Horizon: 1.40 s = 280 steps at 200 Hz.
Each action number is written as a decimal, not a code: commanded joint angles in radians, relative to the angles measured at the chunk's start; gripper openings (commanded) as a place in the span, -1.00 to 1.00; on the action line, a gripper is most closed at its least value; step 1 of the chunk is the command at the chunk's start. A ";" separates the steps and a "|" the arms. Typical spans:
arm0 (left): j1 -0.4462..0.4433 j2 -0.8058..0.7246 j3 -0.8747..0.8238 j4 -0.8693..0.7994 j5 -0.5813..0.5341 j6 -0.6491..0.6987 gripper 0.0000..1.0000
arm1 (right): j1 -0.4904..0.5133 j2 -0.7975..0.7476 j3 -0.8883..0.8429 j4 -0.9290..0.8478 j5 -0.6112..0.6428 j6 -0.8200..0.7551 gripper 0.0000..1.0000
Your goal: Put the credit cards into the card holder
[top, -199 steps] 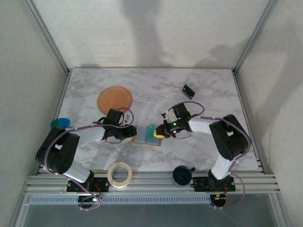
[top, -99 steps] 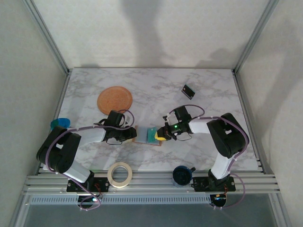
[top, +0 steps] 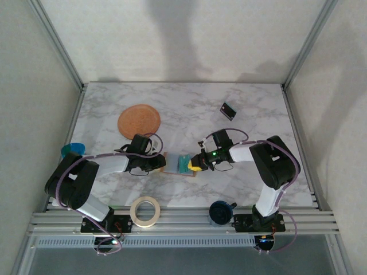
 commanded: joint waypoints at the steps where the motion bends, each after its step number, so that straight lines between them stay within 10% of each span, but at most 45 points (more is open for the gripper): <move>1: -0.025 0.018 0.003 -0.010 -0.011 -0.004 -0.48 | -0.004 0.036 -0.001 0.024 -0.041 -0.001 -1.00; 280: -0.033 -0.024 -0.027 0.004 0.020 -0.015 -0.61 | 0.063 0.104 -0.017 0.305 0.076 0.254 -1.00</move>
